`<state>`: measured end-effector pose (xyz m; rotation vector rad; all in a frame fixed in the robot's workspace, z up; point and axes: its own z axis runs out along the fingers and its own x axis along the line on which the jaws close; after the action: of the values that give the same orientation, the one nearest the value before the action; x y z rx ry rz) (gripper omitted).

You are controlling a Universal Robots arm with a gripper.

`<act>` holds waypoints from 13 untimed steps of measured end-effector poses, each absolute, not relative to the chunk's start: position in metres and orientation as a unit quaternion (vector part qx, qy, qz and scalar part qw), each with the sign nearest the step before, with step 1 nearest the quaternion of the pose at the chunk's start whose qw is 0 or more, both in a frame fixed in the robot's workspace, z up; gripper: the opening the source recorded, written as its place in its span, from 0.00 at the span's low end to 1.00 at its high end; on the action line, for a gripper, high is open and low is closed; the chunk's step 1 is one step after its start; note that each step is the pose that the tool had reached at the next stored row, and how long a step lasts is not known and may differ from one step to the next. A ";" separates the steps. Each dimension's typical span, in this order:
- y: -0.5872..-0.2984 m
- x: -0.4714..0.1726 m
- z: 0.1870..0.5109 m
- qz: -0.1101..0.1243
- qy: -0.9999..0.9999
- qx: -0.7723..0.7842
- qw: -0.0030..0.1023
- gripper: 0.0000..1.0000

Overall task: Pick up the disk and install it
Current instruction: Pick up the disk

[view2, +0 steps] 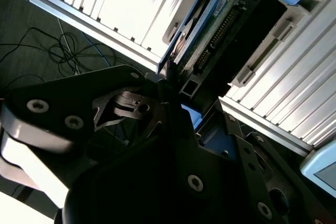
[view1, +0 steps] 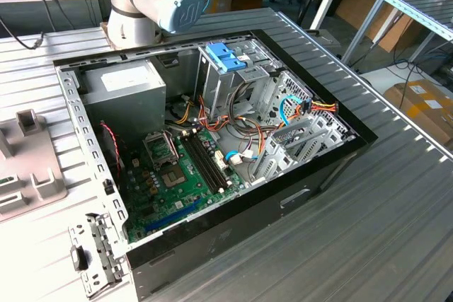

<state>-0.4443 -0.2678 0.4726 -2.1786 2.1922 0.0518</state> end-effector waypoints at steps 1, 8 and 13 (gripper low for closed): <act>-0.268 -0.444 0.474 0.017 0.709 -0.705 0.025 0.37; -0.268 -0.444 0.483 0.017 0.709 -0.705 0.025 0.37; -0.268 -0.444 0.489 0.017 0.709 -0.705 0.025 0.37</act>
<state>-0.4443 -0.2678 0.4895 -2.1787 2.1922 0.0520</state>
